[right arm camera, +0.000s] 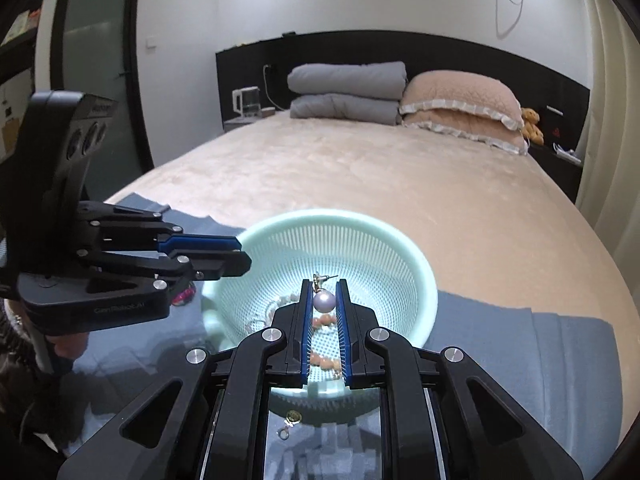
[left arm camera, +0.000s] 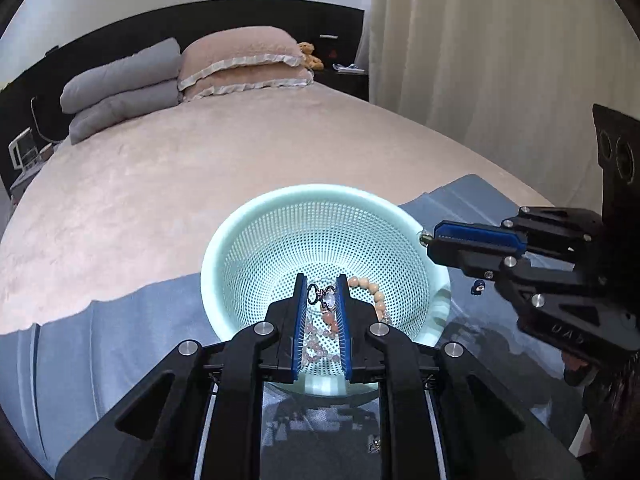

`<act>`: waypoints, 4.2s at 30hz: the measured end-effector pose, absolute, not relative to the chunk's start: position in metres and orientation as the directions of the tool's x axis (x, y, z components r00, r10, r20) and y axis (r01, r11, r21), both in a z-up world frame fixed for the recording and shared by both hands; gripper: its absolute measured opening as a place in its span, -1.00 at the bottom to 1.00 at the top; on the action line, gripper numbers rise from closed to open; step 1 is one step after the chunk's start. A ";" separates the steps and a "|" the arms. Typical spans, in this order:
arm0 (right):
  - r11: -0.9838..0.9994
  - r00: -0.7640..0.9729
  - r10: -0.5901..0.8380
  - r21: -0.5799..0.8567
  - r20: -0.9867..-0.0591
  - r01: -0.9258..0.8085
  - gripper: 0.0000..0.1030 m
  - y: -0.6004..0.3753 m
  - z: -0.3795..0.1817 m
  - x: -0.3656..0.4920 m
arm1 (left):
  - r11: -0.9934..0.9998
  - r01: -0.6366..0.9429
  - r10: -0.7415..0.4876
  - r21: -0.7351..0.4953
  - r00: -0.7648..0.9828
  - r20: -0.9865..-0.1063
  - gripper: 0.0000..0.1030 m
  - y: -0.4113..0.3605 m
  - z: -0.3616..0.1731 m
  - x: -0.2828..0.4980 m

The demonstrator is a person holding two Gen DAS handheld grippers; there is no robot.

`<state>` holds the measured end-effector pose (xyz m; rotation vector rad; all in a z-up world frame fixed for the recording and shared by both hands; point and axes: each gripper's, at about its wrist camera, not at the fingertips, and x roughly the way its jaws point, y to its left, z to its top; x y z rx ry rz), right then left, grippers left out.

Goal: Organize jewelry

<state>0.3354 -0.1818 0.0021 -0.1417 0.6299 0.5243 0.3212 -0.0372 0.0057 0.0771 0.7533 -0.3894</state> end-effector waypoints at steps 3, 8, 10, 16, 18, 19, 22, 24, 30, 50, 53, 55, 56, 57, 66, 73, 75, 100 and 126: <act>0.876 0.658 0.415 0.079 -0.628 -0.477 -0.79 -0.184 -0.017 0.341 | 0.940 0.332 -0.282 -0.074 0.640 -0.714 -0.71 -0.036 -0.011 0.325; 0.893 0.647 0.399 0.114 -0.650 -0.436 -0.78 -0.191 -0.034 0.342 | 0.946 0.310 -0.278 -0.094 0.628 -0.727 -0.71 -0.035 -0.015 0.329; 0.892 0.641 0.405 0.130 -0.652 -0.432 -0.77 -0.194 -0.036 0.342 | 0.947 0.307 -0.278 -0.098 0.625 -0.730 -0.71 -0.035 -0.014 0.331; 0.898 0.667 0.393 0.106 -0.633 -0.428 -0.45 -0.195 -0.030 0.340 | 0.937 0.322 -0.319 -0.134 0.633 -0.706 0.03 -0.033 -0.012 0.327; 0.903 0.699 0.382 0.085 -0.604 -0.421 0.10 -0.198 -0.026 0.333 | 0.935 0.326 -0.330 -0.142 0.648 -0.686 0.17 -0.029 -0.009 0.322; 0.901 0.710 0.388 0.080 -0.587 -0.426 0.14 -0.201 -0.023 0.329 | 0.933 0.331 -0.337 -0.144 0.657 -0.675 0.24 -0.027 -0.006 0.318; 0.897 0.743 0.400 0.062 -0.537 -0.438 0.59 -0.212 -0.014 0.313 | 0.916 0.372 -0.376 -0.148 0.672 -0.638 0.77 -0.016 0.001 0.304; 0.886 0.756 0.423 0.053 -0.499 -0.460 0.66 -0.222 -0.010 0.298 | 0.892 0.429 -0.423 -0.141 0.685 -0.594 0.88 -0.008 0.007 0.289; 0.830 0.703 0.483 0.019 -0.522 -0.557 0.68 -0.242 -0.017 0.268 | 0.774 0.632 -0.527 -0.032 0.616 -0.585 0.89 -0.008 0.004 0.251; 0.779 0.549 0.405 -0.039 -0.731 -0.626 0.05 -0.178 -0.092 0.295 | 0.624 0.779 -0.431 0.058 0.405 -0.807 -0.25 -0.055 -0.083 0.247; 0.787 0.521 0.364 -0.045 -0.772 -0.616 -0.44 -0.170 -0.103 0.302 | 0.638 0.769 -0.437 0.034 0.398 -0.807 -0.66 -0.055 -0.087 0.251; 0.784 0.510 0.360 -0.043 -0.782 -0.619 -0.57 -0.167 -0.106 0.303 | 0.643 0.765 -0.428 0.033 0.394 -0.813 -0.78 -0.056 -0.088 0.253; 0.782 0.500 0.364 -0.034 -0.786 -0.623 -0.79 -0.166 -0.106 0.302 | 0.644 0.764 -0.425 0.036 0.396 -0.814 -0.78 -0.056 -0.088 0.252; 0.782 0.498 0.361 -0.034 -0.788 -0.622 -0.89 -0.166 -0.106 0.302 | 0.647 0.762 -0.423 0.038 0.400 -0.813 -0.78 -0.057 -0.088 0.252; 0.793 0.478 0.418 0.053 -0.772 -0.607 -0.96 -0.188 -0.099 0.278 | 0.686 0.728 -0.451 -0.019 0.404 -0.796 -0.80 -0.051 -0.085 0.240; 0.812 0.567 0.476 0.088 -0.672 -0.577 -0.96 -0.224 -0.056 0.251 | 0.795 0.604 -0.455 -0.057 0.531 -0.715 -0.81 -0.023 -0.051 0.228; 0.816 0.604 0.494 0.094 -0.625 -0.570 -0.96 -0.231 -0.036 0.244 | 0.839 0.542 -0.420 -0.051 0.584 -0.695 -0.81 -0.016 -0.036 0.227; 0.898 0.741 0.415 0.106 -0.528 -0.428 -0.96 -0.191 0.019 0.328 | 0.982 0.180 -0.158 -0.051 0.655 -0.739 -0.80 -0.042 0.006 0.333; 0.956 0.773 0.286 0.115 -0.567 -0.269 0.03 -0.217 -0.020 0.339 | 0.989 0.149 -0.106 0.008 0.736 -0.668 0.58 -0.038 0.001 0.318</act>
